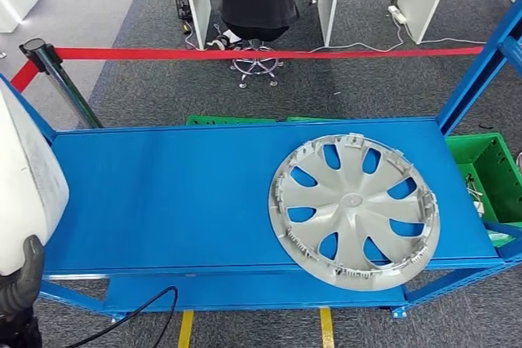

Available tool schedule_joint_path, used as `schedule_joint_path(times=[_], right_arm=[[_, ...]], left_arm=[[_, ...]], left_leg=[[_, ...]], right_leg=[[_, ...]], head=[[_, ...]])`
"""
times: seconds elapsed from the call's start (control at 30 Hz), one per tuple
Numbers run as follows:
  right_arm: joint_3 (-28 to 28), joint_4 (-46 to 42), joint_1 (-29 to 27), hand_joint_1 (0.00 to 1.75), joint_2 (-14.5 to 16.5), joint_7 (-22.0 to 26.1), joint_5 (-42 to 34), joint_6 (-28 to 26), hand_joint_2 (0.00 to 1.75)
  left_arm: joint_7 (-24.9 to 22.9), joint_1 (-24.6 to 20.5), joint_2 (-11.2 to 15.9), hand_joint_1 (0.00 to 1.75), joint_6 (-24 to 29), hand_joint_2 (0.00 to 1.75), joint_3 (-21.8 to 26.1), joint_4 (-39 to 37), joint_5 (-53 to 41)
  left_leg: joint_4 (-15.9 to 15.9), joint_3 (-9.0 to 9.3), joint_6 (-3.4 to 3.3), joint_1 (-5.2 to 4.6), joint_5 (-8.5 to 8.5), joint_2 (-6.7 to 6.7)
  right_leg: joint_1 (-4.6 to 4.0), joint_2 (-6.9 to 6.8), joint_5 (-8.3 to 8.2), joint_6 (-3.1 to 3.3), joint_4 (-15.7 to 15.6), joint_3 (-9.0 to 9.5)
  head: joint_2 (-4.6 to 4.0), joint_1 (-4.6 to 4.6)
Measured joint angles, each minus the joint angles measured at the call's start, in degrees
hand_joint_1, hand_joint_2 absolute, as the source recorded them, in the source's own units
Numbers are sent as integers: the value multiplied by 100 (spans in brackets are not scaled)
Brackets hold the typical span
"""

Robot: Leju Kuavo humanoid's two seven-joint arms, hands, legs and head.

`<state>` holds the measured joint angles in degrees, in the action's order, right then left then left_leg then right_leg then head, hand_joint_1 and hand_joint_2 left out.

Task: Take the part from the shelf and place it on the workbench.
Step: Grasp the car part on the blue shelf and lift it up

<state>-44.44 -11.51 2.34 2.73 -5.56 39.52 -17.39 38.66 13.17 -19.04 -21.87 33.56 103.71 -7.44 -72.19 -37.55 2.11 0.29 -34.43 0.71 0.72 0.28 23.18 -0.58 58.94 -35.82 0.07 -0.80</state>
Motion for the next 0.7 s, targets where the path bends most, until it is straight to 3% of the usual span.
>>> schedule_joint_path(times=[0.03,0.13,0.17,0.27,0.3,0.33,0.43,0.47,0.5,0.53,0.57,0.63,0.7], right_arm=[[0,0,2,0,7,-1,2,3,0],[-1,-1,18,0,27,4,22,22,0],[-1,-1,23,0,29,10,42,34,0],[1,0,12,0,37,21,121,52,0],[1,1,3,0,46,14,138,42,0],[2,1,-4,0,55,5,145,28,0],[2,2,-4,0,72,-13,150,-12,0],[2,2,-1,0,72,-19,148,-20,0],[2,2,-1,0,73,-29,142,-24,0],[2,2,0,0,74,-41,133,-17,0],[1,2,4,0,74,-51,123,4,0],[-3,2,31,0,75,-62,106,104,0],[-17,2,51,0,86,-58,95,255,0]], left_arm=[[0,8,-8,175,8,175,-22,17,1],[1,6,-28,175,24,175,-92,75,68],[1,10,-40,175,18,175,-124,85,128],[-1,28,-78,175,2,175,-250,73,257],[-2,29,-86,175,8,175,-293,63,261],[-2,31,-91,175,16,175,-329,51,261],[-2,49,-96,175,34,175,-382,7,242],[-2,55,-96,175,42,175,-390,-9,222],[-2,62,-96,175,59,175,-396,-23,174],[-2,74,-96,175,83,175,-400,-34,103],[-2,92,-96,175,108,175,-403,-41,15],[-1,139,-93,175,142,175,-413,-38,-125],[2,185,-77,175,163,175,-450,-10,-138]], left_leg=[[221,165,1,8,122,0],[1341,877,-14,29,468,10],[1540,984,-42,24,506,18],[1607,924,-186,-10,624,24],[1613,881,-234,-9,682,16],[1620,828,-274,-1,743,7],[1617,624,-333,-13,911,-8],[1614,550,-334,-21,967,-9],[1611,477,-330,-26,1022,-10],[1606,410,-321,-28,1073,-10],[1601,352,-306,-29,1121,-9],[1586,274,-253,-36,1205,-9],[1583,250,-185,-37,1287,-14]], right_leg=[[3,0,-40,-11,0,-43],[-12,17,-158,-83,12,-134],[-19,24,-202,-117,3,-150],[10,31,-328,-231,-77,-174],[23,26,-251,-260,-35,-212],[28,21,-64,-279,120,-279],[28,11,757,-298,1175,-562],[23,11,874,-296,1458,-579],[18,12,859,-289,1549,-498],[12,11,748,-279,1431,-311],[7,11,607,-267,1118,-24],[-8,19,551,-244,294,578],[-35,31,645,-214,-139,820]], head=[[0,0],[0,3],[0,4],[0,10],[0,19],[0,26],[0,49],[0,50],[0,49],[0,49],[0,49],[0,46],[1,47]])
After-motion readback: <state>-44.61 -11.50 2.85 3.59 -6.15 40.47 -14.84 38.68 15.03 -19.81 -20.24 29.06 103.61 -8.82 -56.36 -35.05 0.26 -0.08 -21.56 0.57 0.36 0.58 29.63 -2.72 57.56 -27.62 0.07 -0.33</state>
